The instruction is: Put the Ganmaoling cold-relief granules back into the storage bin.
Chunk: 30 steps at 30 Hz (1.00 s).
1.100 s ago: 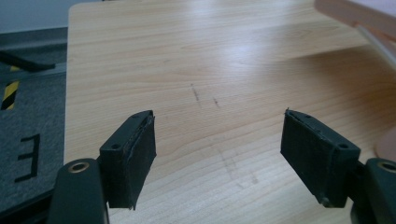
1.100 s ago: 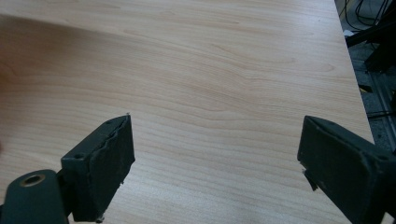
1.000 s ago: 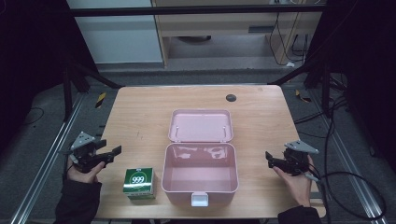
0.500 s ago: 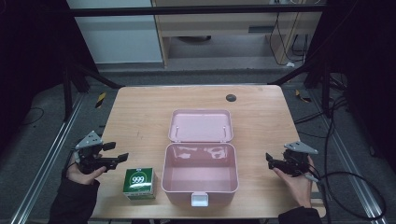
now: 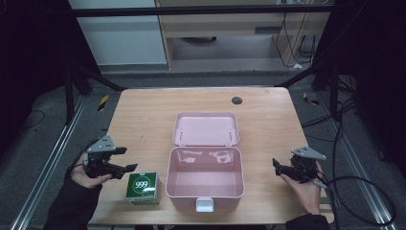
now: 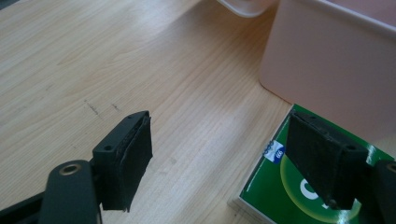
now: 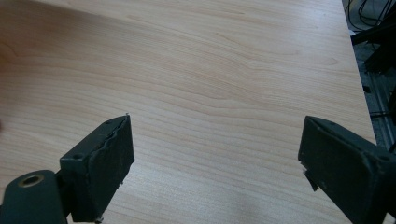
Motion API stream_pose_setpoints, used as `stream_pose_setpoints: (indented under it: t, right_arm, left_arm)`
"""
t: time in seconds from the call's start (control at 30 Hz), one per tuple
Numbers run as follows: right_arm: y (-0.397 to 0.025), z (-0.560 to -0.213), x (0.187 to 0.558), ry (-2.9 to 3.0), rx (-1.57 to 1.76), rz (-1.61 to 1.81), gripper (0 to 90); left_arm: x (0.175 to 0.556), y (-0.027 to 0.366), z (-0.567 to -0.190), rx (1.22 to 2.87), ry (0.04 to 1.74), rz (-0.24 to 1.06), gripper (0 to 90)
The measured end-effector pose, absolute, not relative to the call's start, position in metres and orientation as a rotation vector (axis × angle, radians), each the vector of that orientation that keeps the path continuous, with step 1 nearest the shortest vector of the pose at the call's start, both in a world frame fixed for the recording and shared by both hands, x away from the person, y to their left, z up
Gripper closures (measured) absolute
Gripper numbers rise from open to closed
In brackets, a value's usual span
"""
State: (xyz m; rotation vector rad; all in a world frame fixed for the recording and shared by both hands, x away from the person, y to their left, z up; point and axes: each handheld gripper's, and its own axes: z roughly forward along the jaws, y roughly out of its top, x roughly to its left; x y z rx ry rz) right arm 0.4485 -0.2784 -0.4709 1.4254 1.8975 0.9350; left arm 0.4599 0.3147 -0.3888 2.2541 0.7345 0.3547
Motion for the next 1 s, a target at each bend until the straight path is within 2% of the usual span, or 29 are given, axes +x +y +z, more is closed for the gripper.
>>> stream_pose_setpoints:
  t: [0.47, 1.0]
  right_arm:
    - [-0.277, -0.473, 0.449, 1.921, 1.419, 0.928, 9.3]
    - [-0.274, -0.476, 0.450, 1.956, 1.399, 0.912, 7.4]
  left_arm:
    - [0.454, 0.300, -0.375, 2.486, 0.557, 0.293, 19.2]
    - [0.446, 0.284, -0.367, 2.624, 0.392, 0.251, 14.0]
